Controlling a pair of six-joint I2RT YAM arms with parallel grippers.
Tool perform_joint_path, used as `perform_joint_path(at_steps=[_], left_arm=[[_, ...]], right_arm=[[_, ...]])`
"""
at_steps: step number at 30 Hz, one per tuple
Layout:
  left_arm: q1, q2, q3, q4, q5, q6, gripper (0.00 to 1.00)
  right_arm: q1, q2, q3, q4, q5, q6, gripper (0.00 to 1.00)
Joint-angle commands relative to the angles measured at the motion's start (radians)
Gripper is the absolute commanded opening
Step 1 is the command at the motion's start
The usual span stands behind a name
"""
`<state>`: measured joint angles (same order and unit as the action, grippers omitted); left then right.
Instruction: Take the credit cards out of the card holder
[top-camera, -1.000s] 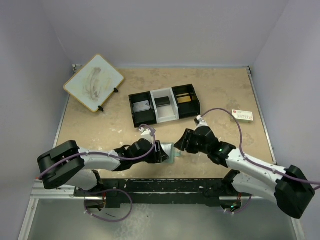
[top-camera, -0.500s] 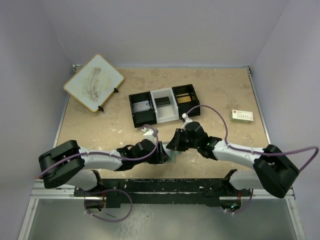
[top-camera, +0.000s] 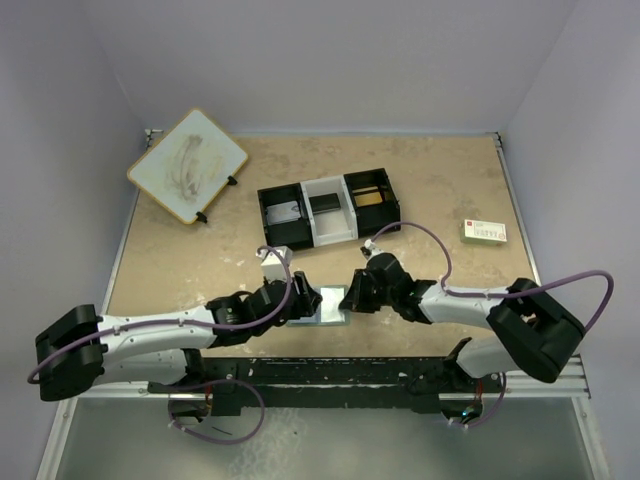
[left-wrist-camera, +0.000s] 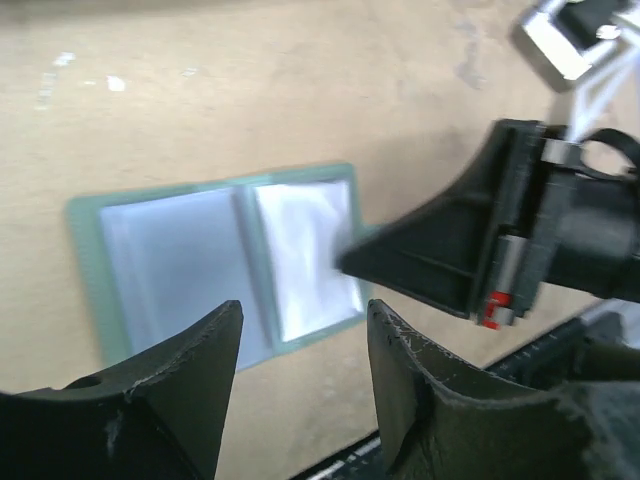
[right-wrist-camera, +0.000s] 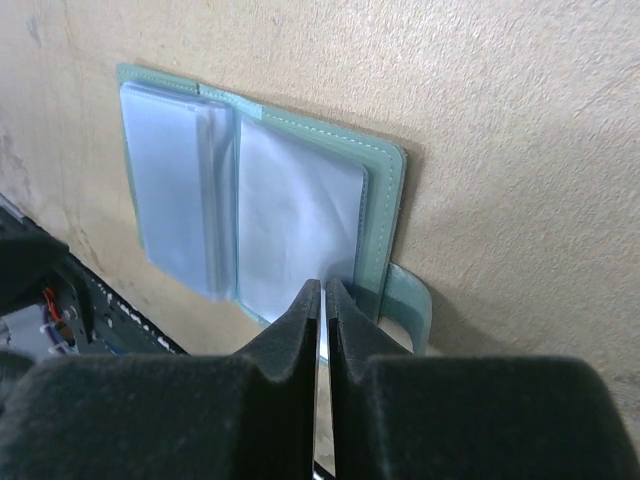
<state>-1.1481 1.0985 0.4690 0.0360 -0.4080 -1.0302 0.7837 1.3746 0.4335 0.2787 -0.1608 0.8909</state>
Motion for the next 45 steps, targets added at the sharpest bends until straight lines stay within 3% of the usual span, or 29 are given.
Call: perform_joint_path(at_steps=[1,12,31,40,45], left_arm=[[-0.002,0.009,0.035,-0.187,-0.175,-0.029,0.51],[-0.002,0.160,0.026,-0.061,-0.093,-0.041,0.51],[-0.002,0.124,0.064,-0.080,-0.069,-0.021,0.50],[-0.002,0.133,0.063,0.065,0.049,0.028,0.48],[-0.002,0.164,0.071,0.119,0.078,0.033,0.41]], right_arm=[[0.002,0.010,-0.008,0.007,0.057,-0.002,0.08],[0.002,0.027,-0.005,0.015,0.066,-0.004,0.08],[0.002,0.039,0.002,0.016,0.063,-0.007,0.09],[0.002,0.029,0.001,0.016,0.065,-0.005,0.09],[0.002,-0.008,-0.002,0.009,0.077,-0.006,0.09]])
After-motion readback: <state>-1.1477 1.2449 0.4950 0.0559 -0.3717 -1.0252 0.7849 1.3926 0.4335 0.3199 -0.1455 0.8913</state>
